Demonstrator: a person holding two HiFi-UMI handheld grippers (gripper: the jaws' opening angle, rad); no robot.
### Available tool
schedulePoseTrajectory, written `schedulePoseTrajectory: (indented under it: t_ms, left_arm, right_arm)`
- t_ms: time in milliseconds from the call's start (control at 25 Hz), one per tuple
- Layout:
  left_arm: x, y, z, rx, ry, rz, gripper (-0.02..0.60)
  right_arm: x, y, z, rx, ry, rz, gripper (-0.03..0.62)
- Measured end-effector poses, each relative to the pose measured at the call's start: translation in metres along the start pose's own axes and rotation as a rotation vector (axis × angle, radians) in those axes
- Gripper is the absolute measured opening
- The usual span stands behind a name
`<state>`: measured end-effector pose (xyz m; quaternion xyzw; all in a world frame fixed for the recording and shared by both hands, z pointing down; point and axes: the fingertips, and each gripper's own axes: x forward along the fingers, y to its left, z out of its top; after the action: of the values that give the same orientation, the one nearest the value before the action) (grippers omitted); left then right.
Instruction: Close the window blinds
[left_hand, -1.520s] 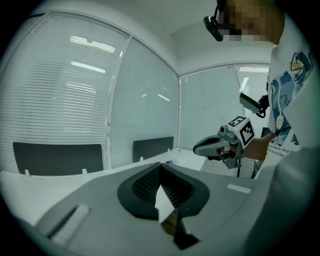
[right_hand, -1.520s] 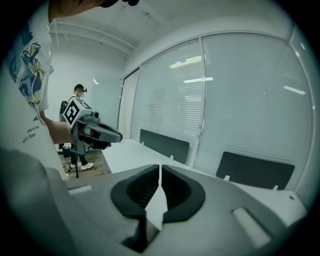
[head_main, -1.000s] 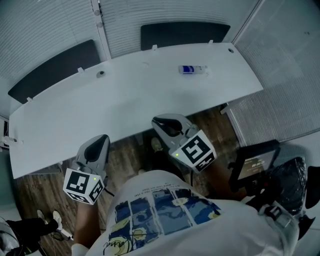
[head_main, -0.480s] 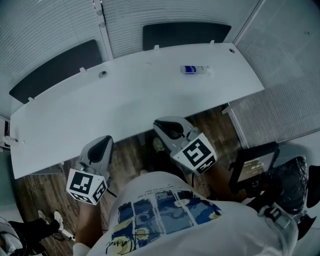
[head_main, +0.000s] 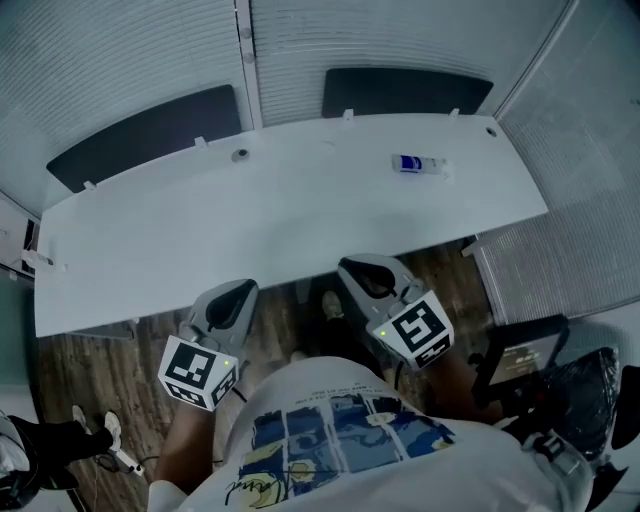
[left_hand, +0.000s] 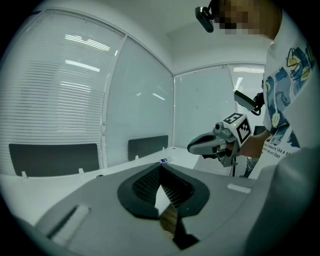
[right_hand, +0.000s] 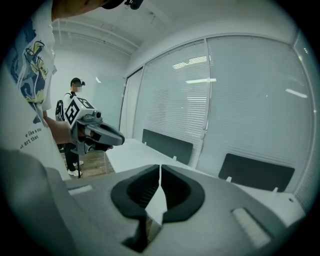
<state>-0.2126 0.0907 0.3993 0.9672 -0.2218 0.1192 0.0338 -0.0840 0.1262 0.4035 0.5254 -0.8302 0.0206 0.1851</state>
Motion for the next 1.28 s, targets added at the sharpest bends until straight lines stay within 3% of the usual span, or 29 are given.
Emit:
schedulePoseTrajectory:
  t_ms: [1280]
  left_arm:
    - [-0.012, -0.006, -0.008, -0.014, 0.011, 0.029, 0.005]
  right_arm:
    - [0.002, 0.010, 0.000, -0.019, 0.006, 0.019, 0.008]
